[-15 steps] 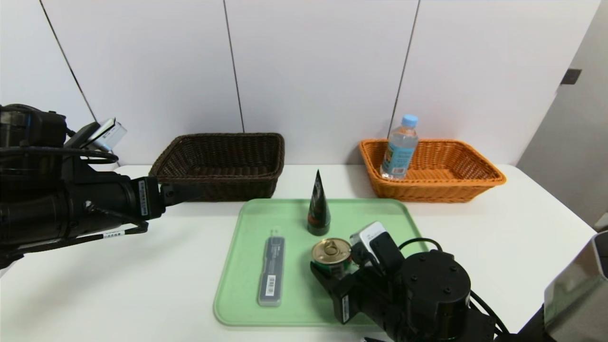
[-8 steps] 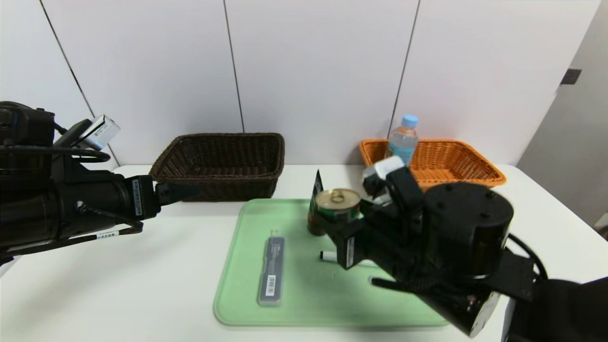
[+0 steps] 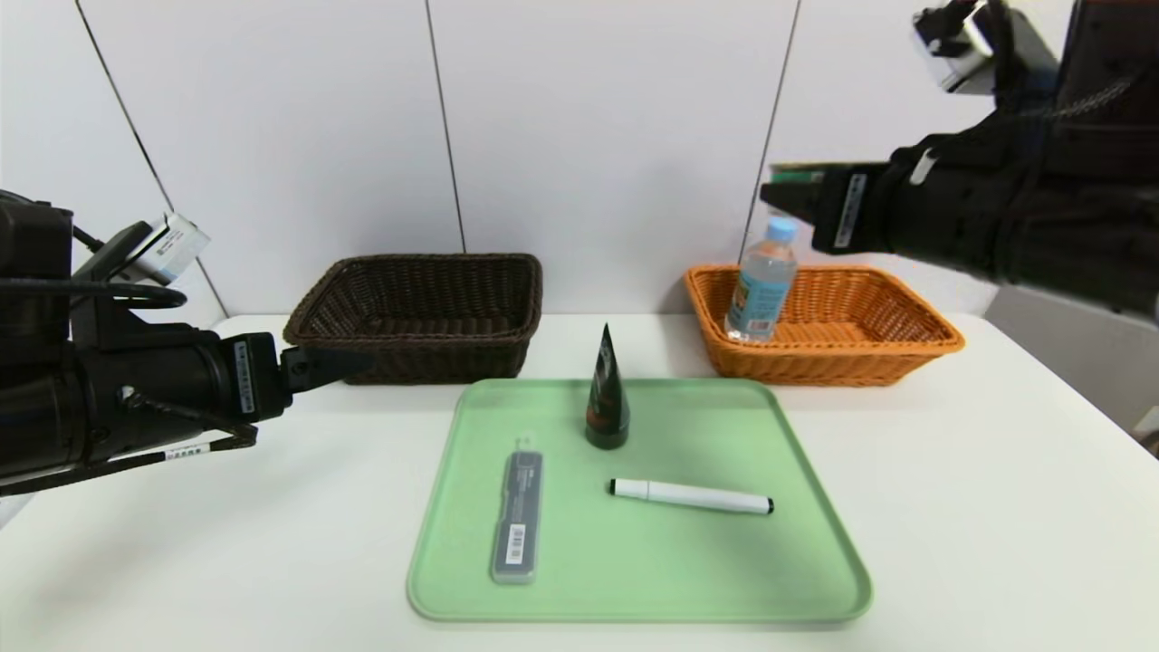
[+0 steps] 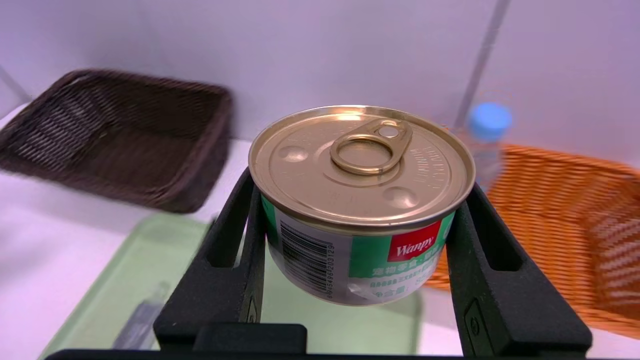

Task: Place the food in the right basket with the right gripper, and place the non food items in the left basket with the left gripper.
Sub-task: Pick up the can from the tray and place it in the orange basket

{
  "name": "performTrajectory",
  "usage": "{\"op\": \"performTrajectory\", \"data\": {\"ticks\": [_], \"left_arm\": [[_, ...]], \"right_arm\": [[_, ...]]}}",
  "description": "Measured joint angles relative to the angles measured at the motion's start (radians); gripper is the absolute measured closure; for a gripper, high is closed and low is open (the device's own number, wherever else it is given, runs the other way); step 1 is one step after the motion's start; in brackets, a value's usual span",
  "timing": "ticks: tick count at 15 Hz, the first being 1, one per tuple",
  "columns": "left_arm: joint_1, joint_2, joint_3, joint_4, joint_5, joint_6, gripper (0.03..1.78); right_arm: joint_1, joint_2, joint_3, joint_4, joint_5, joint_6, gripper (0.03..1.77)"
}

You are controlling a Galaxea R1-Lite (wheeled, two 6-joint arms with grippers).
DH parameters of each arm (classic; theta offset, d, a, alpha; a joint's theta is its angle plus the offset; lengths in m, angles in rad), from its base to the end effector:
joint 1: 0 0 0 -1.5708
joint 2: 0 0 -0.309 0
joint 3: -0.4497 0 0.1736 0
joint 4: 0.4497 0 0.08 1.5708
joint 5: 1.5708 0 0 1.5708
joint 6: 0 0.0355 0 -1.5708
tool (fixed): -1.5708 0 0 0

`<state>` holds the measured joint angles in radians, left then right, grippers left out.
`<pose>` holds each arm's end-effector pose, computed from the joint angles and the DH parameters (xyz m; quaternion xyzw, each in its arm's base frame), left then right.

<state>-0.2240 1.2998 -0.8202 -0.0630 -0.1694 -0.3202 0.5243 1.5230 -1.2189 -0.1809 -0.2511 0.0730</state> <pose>0.1897 -0.0494 0.2460 -0.1474 0.2346 -0.1558 0.9481 0.2386 0.1278 0.3198 0.0128 0.0619 0.1337 0.9890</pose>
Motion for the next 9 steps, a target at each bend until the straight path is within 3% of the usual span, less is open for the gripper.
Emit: {"op": "performTrajectory", "data": {"ticks": [4,6,9], "left_arm": [[0.0,-0.009,0.003,0.001,0.001,0.0,0.12],[0.0,-0.012,0.004,0.0,0.001,0.0,0.12],[0.0,-0.012,0.004,0.0,0.002,0.0,0.12]], "right_arm": [[-0.158,-0.009,-0.122,0.147,0.027,0.001,0.82],[-0.23,-0.003,-0.14,0.178,0.032,0.001,0.82],[-0.353,0.032,-0.143,0.189,0.083,0.01,0.82]]}}
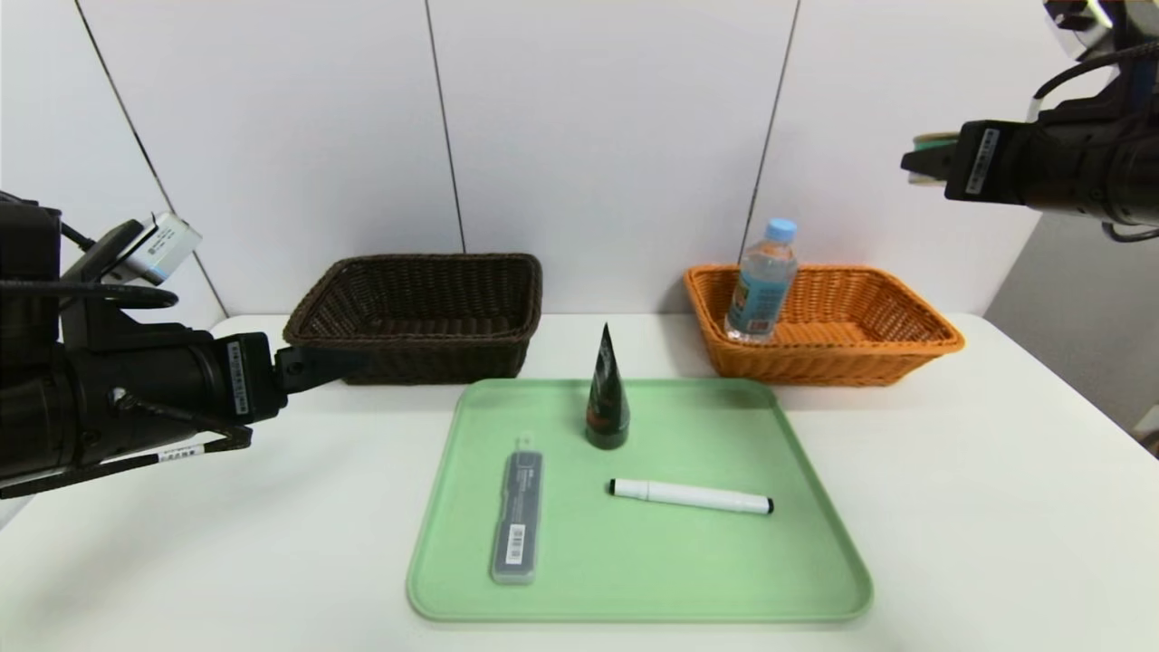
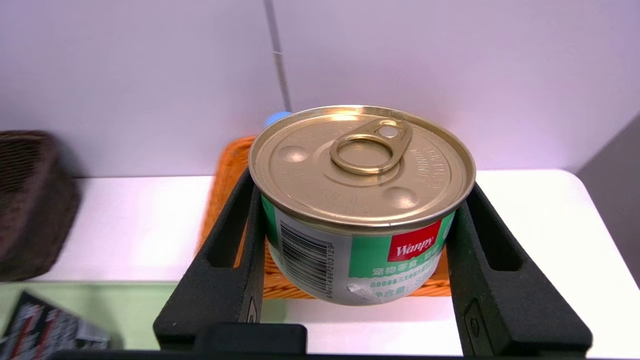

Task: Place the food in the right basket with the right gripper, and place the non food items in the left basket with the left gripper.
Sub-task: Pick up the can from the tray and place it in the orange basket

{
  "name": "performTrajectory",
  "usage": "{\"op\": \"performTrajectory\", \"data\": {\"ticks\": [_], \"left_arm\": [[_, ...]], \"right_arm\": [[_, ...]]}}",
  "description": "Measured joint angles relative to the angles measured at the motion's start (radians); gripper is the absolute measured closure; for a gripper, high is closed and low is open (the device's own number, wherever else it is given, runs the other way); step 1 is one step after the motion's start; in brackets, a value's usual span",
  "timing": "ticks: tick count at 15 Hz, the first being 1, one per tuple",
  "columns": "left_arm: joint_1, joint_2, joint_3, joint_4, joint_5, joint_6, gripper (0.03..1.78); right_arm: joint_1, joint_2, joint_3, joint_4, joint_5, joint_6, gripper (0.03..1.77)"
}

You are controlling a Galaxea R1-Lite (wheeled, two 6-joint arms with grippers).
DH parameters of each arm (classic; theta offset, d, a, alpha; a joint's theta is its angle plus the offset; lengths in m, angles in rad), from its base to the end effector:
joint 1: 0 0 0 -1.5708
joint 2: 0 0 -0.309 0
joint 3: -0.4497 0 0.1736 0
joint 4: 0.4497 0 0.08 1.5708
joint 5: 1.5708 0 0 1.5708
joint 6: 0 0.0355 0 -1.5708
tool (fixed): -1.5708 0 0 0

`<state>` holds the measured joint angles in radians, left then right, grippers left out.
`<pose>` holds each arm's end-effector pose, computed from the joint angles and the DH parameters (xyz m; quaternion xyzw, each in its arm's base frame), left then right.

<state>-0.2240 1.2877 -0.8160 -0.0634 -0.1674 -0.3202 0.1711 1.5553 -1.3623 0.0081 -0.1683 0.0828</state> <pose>0.1867 -0.0486 0.2472 -0.1475 0.2304 -0.1557 0.9492 0.2728 0.0411 0.3301 0.0242 0.0989 -0.0027 0.9948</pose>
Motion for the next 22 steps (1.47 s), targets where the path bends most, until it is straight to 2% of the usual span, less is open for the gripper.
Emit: {"op": "performTrajectory", "data": {"ticks": [2,6,9,16,22], "left_arm": [[0.0,0.001,0.0,-0.001,-0.001,0.0,0.12],[0.0,0.007,-0.006,-0.003,-0.003,0.0,0.12],[0.0,0.014,-0.004,-0.004,-0.003,-0.002,0.12],[0.0,0.037,-0.011,-0.011,-0.008,0.0,0.12],[0.0,0.053,-0.011,-0.011,-0.008,0.002,0.12]], "right_arm": [[-0.055,0.045,0.0,0.001,0.045,0.033,0.82],[-0.109,0.158,-0.008,-0.003,0.069,0.044,0.82],[-0.129,0.254,-0.037,0.001,0.107,0.096,0.82],[-0.151,0.454,-0.144,0.002,0.101,0.11,0.82],[-0.155,0.555,-0.204,0.004,0.1,0.105,0.82]]}}
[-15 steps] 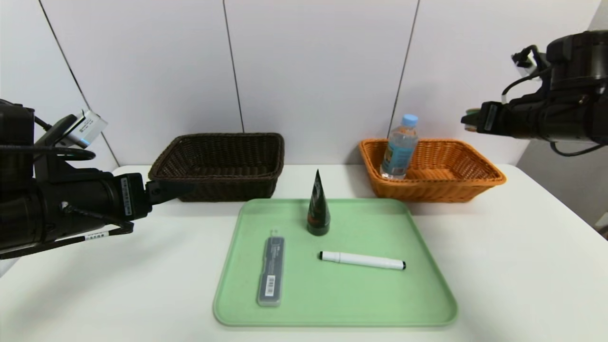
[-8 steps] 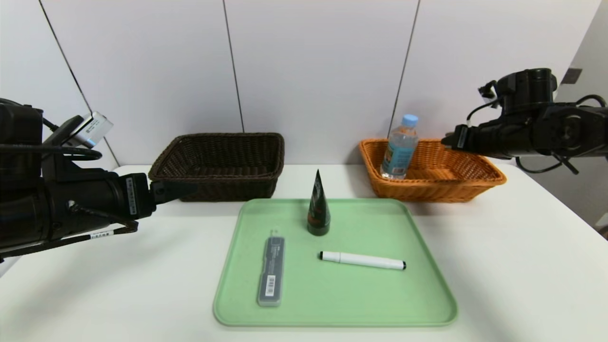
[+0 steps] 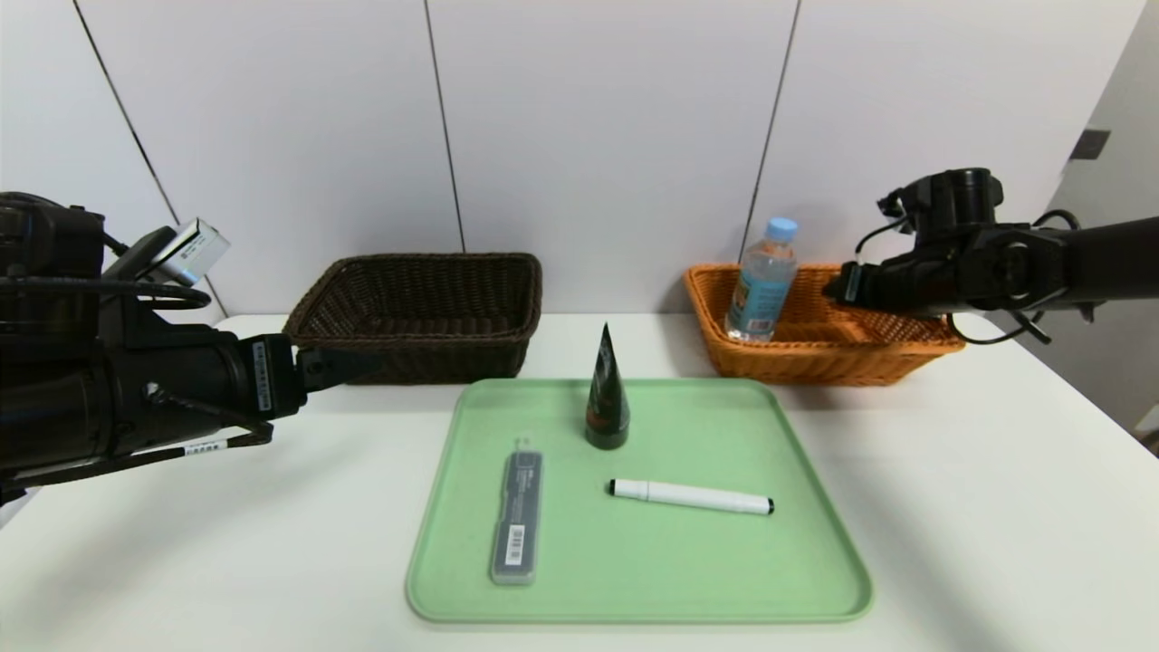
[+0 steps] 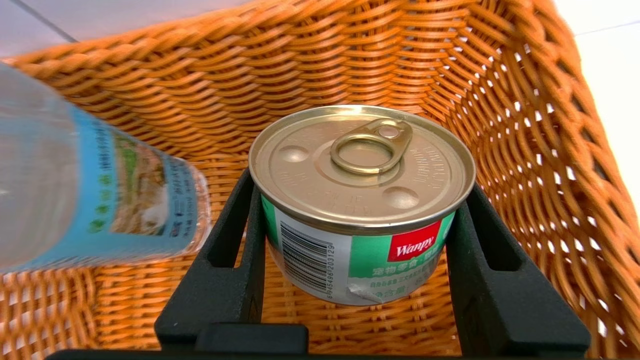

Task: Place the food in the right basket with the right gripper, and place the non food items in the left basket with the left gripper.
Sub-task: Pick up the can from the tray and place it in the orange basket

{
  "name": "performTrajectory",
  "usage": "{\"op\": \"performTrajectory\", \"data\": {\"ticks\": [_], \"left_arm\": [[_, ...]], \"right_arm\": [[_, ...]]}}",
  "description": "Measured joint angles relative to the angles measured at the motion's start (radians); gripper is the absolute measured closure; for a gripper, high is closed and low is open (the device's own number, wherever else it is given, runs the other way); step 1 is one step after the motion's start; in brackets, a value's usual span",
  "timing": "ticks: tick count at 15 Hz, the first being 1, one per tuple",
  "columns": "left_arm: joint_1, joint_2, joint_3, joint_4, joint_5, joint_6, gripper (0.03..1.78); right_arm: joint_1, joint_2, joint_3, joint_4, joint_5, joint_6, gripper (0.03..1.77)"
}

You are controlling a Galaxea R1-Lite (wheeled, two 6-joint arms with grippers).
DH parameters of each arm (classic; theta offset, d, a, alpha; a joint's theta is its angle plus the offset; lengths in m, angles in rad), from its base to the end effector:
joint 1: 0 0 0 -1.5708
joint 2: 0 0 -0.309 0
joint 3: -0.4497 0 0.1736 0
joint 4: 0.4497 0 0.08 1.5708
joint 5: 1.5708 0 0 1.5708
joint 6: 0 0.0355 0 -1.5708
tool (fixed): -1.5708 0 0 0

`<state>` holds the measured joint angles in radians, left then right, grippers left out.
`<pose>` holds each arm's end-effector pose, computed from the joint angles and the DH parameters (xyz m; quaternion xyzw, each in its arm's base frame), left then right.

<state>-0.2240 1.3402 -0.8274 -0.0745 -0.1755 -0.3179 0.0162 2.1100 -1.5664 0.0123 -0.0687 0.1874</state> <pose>0.2002 -0.0520 0.2411 -0.1462 0.2453 -0.1568 0.9454 0.4295 0.0045 0.1880 0.0783 0.2706 -0.0508 0.9582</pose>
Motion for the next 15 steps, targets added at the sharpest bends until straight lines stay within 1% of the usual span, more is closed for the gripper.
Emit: {"op": "performTrajectory", "data": {"ticks": [5,7,9,11,15], "left_arm": [[0.0,0.001,0.0,0.0,0.0,0.0,0.12],[0.0,0.001,0.0,0.0,0.0,0.0,0.12],[0.0,-0.004,0.0,0.0,0.0,0.0,0.12],[0.0,-0.008,-0.006,0.0,0.0,0.0,0.12],[0.001,-0.022,-0.016,-0.001,0.004,0.009,0.12]], "right_arm": [[0.0,0.029,-0.017,0.001,-0.003,-0.01,0.82],[0.001,0.03,-0.021,0.0,-0.001,-0.009,0.64],[0.001,0.023,-0.019,0.02,-0.004,-0.019,0.51],[0.002,0.014,-0.016,0.07,-0.003,-0.032,0.42],[0.001,-0.009,-0.019,0.08,0.005,-0.029,0.29]]}}
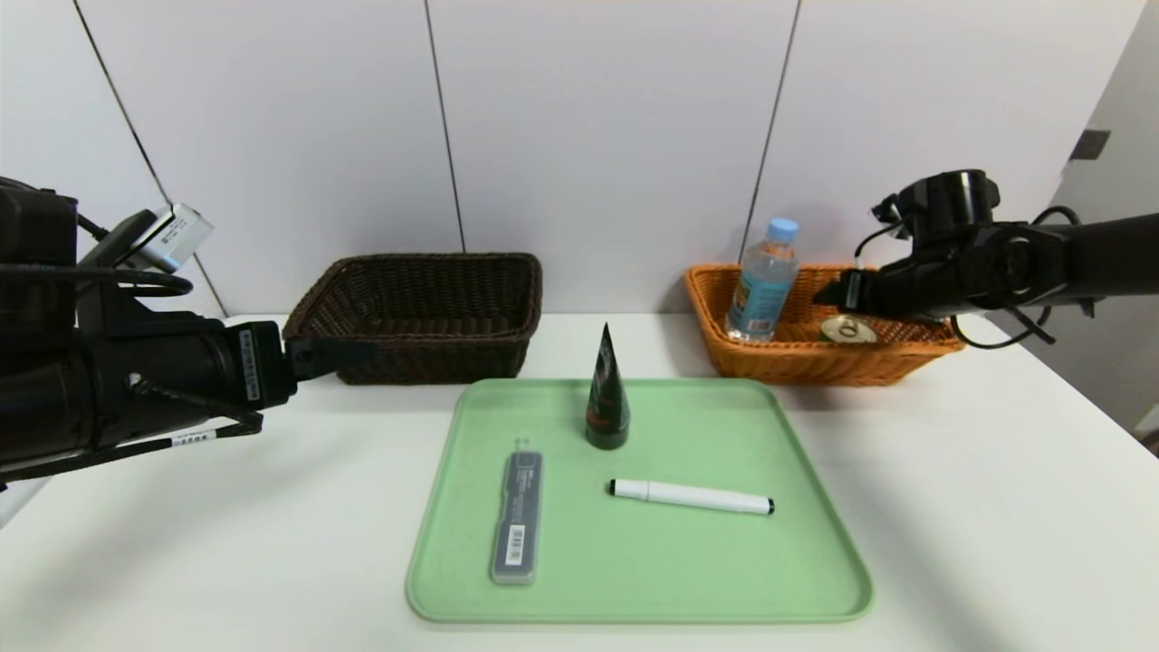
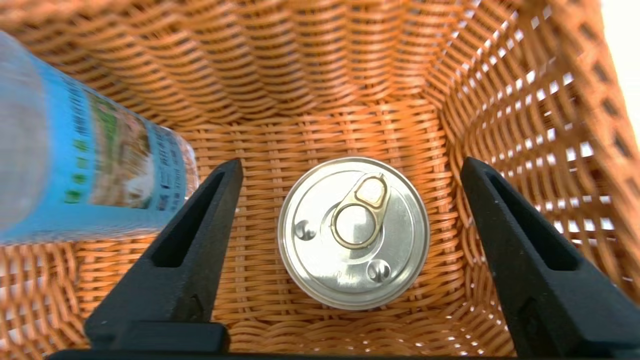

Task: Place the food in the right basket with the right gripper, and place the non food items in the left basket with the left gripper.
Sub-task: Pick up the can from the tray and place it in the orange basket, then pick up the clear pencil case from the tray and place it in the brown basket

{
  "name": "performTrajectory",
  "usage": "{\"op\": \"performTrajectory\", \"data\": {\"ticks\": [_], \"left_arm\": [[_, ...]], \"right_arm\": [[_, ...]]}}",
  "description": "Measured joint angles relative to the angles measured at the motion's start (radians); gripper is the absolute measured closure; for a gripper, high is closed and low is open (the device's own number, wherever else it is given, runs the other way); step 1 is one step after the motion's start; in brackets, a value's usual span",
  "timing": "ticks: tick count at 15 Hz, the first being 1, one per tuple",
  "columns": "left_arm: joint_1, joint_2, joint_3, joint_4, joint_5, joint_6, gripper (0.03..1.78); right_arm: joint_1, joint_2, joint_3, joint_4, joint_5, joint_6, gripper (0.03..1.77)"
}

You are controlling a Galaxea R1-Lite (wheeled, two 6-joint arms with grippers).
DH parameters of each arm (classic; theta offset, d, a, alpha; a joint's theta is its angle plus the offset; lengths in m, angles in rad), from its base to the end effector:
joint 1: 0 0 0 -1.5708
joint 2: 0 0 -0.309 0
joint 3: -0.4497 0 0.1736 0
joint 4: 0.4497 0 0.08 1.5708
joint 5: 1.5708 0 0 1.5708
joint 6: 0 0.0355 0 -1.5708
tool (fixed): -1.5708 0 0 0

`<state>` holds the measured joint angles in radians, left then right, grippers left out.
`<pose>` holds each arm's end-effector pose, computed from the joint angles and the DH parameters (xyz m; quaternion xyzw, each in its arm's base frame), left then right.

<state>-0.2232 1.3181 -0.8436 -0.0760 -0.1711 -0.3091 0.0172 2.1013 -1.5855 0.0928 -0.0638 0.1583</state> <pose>0.1959 -0.0507 0.2503 -0.1429 0.2251 -0.1593 0.9506 0.4242 0.0050 0.1891 0.0633 0.2967 -0.0458 0.9518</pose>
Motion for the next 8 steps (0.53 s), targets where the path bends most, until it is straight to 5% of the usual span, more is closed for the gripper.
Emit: {"op": "performTrajectory", "data": {"ticks": [5,8], "left_arm": [[-0.007,-0.009,-0.058,0.009,-0.039,-0.011,0.12],[-0.09,-0.026,-0.067,0.064,-0.04,-0.028,0.12]], "right_arm": [[0.023,-0.135,-0.026,0.117,-0.003,-0.002,0.19],[0.042,-0.27,-0.036,0.226,-0.004,0.001,0.16]]}}
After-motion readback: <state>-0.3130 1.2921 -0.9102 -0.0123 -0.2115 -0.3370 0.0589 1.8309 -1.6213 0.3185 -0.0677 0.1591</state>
